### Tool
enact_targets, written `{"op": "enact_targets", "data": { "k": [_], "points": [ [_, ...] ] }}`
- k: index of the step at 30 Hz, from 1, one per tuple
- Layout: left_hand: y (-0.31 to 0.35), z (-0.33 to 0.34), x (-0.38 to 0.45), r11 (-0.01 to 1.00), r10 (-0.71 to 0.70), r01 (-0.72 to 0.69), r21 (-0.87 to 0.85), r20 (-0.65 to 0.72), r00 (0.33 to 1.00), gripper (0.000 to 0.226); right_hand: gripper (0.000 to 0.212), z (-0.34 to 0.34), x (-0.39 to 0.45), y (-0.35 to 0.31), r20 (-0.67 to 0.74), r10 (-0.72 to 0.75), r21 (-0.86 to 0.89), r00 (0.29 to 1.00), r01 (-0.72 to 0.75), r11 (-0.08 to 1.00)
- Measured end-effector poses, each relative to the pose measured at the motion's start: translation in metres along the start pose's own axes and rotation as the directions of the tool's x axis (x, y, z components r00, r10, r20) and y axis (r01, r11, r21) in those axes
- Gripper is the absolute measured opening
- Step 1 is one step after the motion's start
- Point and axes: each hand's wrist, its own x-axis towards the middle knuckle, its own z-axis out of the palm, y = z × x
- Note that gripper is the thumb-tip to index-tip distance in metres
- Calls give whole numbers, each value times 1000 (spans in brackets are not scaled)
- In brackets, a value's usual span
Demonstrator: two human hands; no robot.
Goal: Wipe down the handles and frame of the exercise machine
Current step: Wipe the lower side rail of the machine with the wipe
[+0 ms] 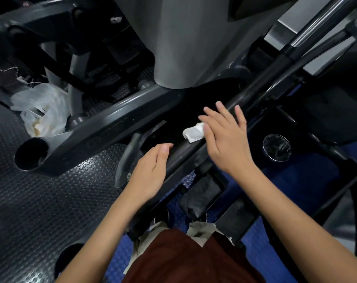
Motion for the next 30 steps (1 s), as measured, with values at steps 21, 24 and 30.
{"op": "enact_targets", "data": {
  "k": [21,24,30],
  "points": [
    [21,3,-24,699,363,-377,608,152,919,54,37,-15,30,62,183,-3,206,983,-35,978],
    [41,16,8,696,223,-285,659,179,958,63,37,-18,32,65,204,10,261,979,-64,963],
    [63,32,63,877,140,-233,421,240,961,49,39,-28,38,71,246,6,265,969,-73,961]
  ]
}}
